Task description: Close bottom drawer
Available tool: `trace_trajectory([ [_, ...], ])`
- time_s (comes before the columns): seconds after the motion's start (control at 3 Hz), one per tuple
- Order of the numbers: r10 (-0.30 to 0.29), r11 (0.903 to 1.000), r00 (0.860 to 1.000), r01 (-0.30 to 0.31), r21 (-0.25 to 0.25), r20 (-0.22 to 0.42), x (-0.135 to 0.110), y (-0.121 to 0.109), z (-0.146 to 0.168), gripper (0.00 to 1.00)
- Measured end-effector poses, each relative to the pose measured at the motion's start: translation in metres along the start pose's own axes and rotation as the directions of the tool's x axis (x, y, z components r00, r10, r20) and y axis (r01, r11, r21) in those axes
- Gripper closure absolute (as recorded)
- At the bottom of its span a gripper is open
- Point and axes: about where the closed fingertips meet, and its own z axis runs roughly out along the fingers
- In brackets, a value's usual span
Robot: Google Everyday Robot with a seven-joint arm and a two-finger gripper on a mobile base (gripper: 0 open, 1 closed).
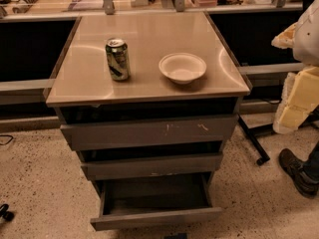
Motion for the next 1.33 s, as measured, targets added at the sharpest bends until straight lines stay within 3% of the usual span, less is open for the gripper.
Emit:
trace_trajectory([
  [0.33, 0.0, 1.0, 1.0, 0.0, 0.0, 0.0, 0.0, 0.0, 0.0, 0.0],
  [0.67, -0.004, 1.0, 1.0, 0.004, -0.002, 0.018, 0.003, 0.01, 0.024, 0.19],
  [1.0, -0.017, 0.9995, 0.997, 0.019, -0.026, 0.079, 0.001, 0.036, 0.076, 0.42],
  [1.33, -0.027, 0.9958, 0.991, 0.038, -0.083, 0.133, -0.001, 0.067, 0.155, 0.65],
])
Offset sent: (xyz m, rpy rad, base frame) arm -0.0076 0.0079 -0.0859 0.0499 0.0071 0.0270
